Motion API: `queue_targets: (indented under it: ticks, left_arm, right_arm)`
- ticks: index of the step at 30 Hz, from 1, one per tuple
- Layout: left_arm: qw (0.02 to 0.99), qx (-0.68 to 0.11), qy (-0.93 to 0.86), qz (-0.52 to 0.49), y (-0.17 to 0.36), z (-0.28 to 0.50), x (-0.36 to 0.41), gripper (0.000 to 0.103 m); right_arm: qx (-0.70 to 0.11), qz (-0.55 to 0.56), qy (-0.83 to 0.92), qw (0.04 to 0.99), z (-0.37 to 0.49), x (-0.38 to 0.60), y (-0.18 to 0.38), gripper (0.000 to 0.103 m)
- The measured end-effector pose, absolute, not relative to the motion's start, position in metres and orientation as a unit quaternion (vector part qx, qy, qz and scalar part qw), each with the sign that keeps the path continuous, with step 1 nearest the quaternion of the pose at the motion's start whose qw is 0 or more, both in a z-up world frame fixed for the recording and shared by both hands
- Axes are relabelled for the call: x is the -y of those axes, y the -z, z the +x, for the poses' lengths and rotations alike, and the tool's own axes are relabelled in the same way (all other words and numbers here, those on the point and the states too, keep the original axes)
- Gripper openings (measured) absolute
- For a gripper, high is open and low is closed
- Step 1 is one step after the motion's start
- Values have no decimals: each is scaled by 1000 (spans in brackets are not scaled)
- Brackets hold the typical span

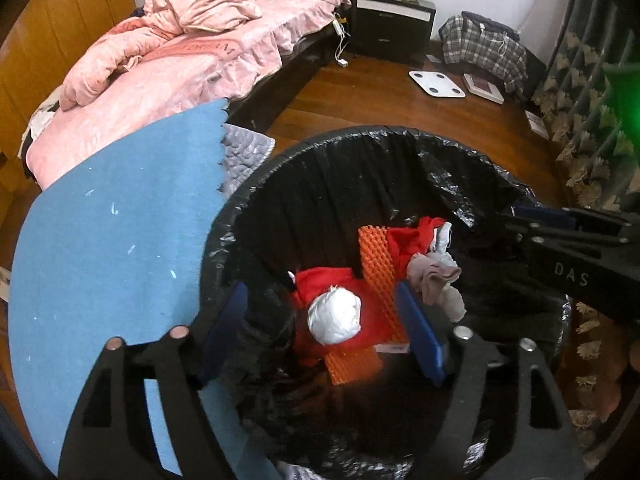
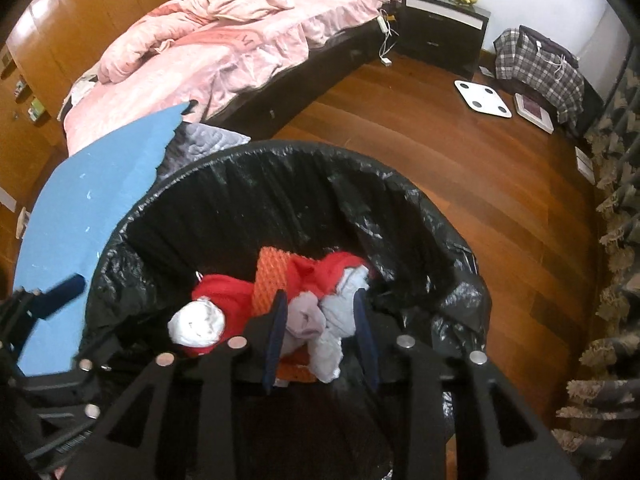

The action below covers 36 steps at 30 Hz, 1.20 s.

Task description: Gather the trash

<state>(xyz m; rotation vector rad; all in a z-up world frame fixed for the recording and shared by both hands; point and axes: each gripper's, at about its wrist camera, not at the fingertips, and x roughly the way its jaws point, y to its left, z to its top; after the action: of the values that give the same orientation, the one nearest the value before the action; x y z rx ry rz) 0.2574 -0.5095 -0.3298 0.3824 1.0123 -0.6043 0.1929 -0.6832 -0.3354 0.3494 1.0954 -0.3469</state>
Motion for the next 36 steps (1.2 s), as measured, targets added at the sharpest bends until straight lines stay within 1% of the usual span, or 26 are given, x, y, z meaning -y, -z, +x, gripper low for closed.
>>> queue_targets:
  ticks: [6,8,12,13,16,20,23,25,29,30,34,36]
  left_arm:
    - [815,-476,281,176,327,260,497,81]
    - [814,-479,281,170,325,260,492,81]
    - [821,-469,279,169,315,254,477,88]
    - [823,-466,276,171,312,251,472,88]
    - [826,-465,273,164,305,248,455,90]
    - [826,-469,276,145,294,242,429,91]
    - [835,-455,271,150,282,232,408,92]
    - [839,-450,268,148,276,228,395,92]
    - [847,-447,254,136,262,220,357,93]
    - [848,-447,254,133,258,218,348,93]
    - [861,-432,242,119,239,207,309,93]
    - [874,-413,227,118,224,198,290,96]
  right_arm:
    - [-518,171,168,821,185,680,340,34]
    - [-517,177,169,820,181,678,339,36]
    - [-508,182,173,824,170,666,333,52]
    - [-504,185,175,825,166,662,331,60]
    - [-495,193,187,827,157,651,326,75]
    - [-494,186,187,829,149,629,323,81]
    - [-487,186,194,831,141,613,317,86]
    - [-480,187,209,831,135,604,312,92]
    - [-470,176,228,835,122,581,298,94]
    - [-465,170,232,837,119,574,292,97]
    - [-439,144,266,846,103,541,263,97]
    - [-413,134,283,855,92,518,240,97]
